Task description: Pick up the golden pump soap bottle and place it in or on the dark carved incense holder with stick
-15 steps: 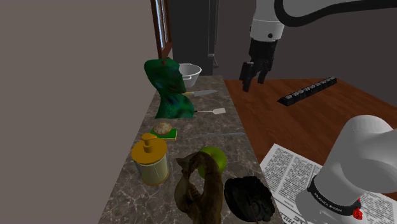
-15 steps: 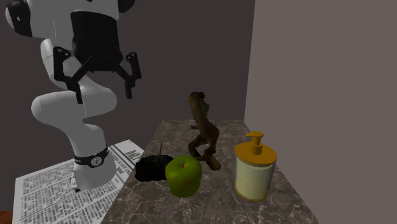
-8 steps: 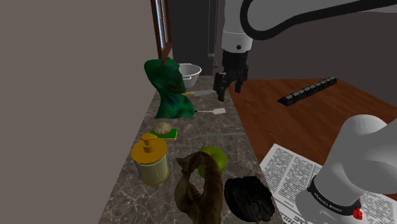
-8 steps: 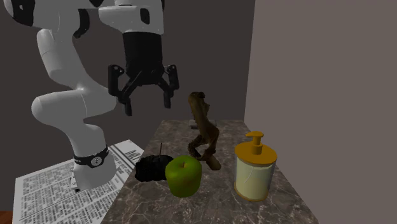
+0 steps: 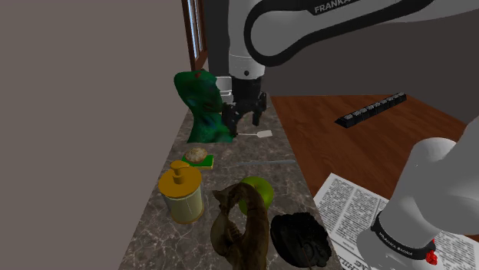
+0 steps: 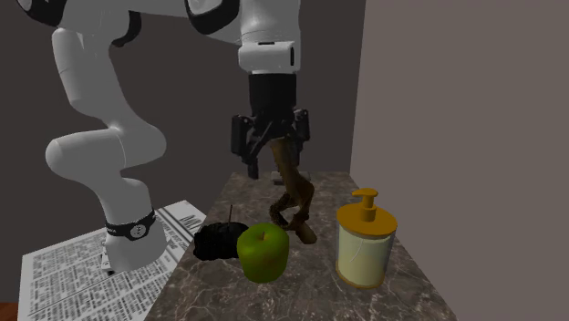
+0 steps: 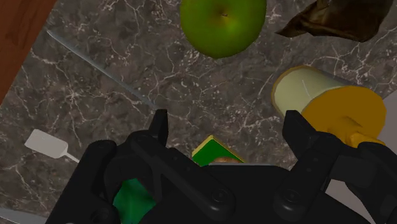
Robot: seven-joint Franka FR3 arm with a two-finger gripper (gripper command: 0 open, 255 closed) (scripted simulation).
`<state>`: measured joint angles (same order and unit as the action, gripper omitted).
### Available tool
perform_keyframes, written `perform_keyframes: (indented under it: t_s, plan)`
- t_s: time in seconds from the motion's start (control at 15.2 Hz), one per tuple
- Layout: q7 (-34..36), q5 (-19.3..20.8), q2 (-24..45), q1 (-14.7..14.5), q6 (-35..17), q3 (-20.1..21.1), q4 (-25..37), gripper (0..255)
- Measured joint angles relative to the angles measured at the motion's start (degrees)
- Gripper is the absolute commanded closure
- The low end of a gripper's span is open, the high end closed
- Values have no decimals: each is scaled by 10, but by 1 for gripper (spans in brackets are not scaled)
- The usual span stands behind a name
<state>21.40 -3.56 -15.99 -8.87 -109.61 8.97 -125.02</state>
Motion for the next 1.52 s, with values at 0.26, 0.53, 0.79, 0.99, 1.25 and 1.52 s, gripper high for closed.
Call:
perform_keyframes:
  t_s: [0.26, 0.53, 0.79, 0.99, 1.25, 1.52]
  plan:
    - [26, -3, 74, -12, -15, 21, 56, 0]
    - [55, 2, 154, -26, -26, 40, 122, 0]
    - [83, 11, 235, -43, -23, 54, 204, 0]
    - [105, 21, 299, -61, -20, 63, 269, 0]
    - [116, 28, 338, -71, -30, 66, 298, 0]
    - [117, 31, 349, -73, -57, 66, 281, 0]
